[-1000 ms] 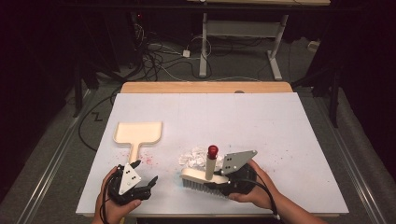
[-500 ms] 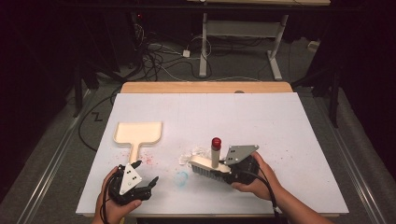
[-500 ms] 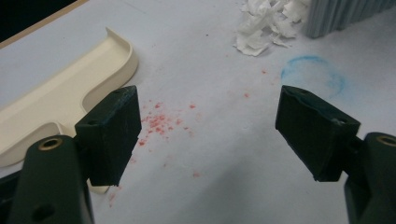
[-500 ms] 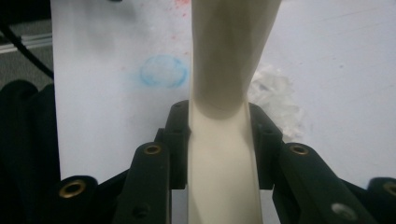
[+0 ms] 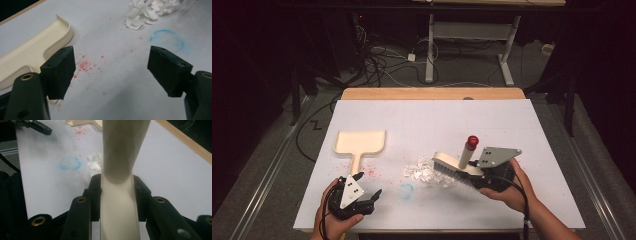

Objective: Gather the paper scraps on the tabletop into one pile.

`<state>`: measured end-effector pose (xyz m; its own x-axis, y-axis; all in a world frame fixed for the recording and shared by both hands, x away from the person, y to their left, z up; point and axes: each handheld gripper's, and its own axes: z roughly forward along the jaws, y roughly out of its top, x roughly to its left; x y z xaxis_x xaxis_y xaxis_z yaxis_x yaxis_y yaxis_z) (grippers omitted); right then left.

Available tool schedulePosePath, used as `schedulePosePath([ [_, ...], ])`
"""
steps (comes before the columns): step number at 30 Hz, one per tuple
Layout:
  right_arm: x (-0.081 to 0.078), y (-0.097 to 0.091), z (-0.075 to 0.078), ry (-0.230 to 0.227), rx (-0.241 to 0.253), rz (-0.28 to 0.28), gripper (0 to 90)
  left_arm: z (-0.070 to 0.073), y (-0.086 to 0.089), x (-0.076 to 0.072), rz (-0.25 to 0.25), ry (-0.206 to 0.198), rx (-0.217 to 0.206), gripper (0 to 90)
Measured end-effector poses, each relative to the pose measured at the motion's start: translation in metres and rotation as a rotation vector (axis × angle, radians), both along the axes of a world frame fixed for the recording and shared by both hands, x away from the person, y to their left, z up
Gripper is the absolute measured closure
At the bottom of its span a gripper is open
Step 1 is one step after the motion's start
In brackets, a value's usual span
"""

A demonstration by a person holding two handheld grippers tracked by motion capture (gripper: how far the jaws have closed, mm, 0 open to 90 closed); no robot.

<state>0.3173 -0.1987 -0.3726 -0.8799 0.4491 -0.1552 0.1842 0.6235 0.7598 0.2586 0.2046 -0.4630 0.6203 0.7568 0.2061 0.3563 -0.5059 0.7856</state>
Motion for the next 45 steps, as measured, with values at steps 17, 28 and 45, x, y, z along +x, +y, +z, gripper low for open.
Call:
schedulePosePath([
  [17,-0.017,-0.046,-0.025,0.1,-0.124,-0.004,67.7,-0.002,-0.006,0.003,-0.019,0.001,0.019,21.4],
  [28,0.009,-0.004,-0.033,0.087,-0.101,0.027,67.7,-0.005,-0.009,0.006,-0.033,0.016,0.032,21.6],
  [45,0.032,0.053,-0.035,0.043,-0.108,0.082,67.8,-0.005,-0.009,0.006,-0.036,0.021,0.036,21.7],
])
